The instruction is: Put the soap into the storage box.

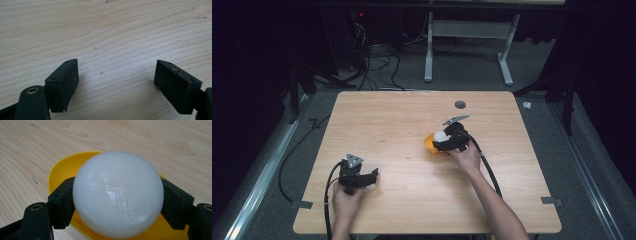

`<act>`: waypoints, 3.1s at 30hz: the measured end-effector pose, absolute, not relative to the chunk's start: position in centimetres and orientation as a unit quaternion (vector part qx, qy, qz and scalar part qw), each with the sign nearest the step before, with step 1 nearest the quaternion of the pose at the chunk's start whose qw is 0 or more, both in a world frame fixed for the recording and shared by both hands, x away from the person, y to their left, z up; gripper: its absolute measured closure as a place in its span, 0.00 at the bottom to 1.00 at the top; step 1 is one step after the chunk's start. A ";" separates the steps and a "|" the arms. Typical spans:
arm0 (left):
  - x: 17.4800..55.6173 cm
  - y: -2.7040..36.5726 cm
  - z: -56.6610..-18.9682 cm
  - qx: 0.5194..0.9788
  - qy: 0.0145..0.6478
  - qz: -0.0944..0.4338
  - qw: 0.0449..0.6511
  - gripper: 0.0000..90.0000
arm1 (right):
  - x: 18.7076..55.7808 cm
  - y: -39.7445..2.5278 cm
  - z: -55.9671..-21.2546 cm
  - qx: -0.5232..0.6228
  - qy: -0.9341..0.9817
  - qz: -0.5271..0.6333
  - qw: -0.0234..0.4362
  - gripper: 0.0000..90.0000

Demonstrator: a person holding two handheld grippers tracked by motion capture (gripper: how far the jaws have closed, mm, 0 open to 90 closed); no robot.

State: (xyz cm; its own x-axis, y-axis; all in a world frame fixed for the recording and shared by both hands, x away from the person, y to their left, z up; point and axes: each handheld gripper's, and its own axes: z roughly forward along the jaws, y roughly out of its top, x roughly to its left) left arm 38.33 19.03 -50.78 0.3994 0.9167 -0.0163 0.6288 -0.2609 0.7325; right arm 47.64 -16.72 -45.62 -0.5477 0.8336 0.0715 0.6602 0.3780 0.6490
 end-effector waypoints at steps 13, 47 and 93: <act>38.3 19.0 -50.8 0.765 0.505 0.213 0.338 0.23 | 47.6 -17.1 -45.1 0.460 0.805 0.348 0.138 0.27; 38.3 19.0 -50.8 0.765 0.505 0.213 0.338 0.23 | 45.5 -20.5 -42.2 0.459 0.772 0.404 0.173 0.30; 38.3 19.0 -50.8 0.765 0.505 0.213 0.338 0.23 | 42.9 -24.7 -40.5 0.471 0.759 0.395 0.214 0.32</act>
State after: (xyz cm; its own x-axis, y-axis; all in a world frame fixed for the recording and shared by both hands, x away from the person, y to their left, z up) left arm 38.32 19.02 -50.78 0.3997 0.9165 -0.0160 0.6288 -0.2614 0.7323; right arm 42.92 -24.74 -40.46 -0.4645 0.8843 0.0475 0.5459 0.2437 0.8016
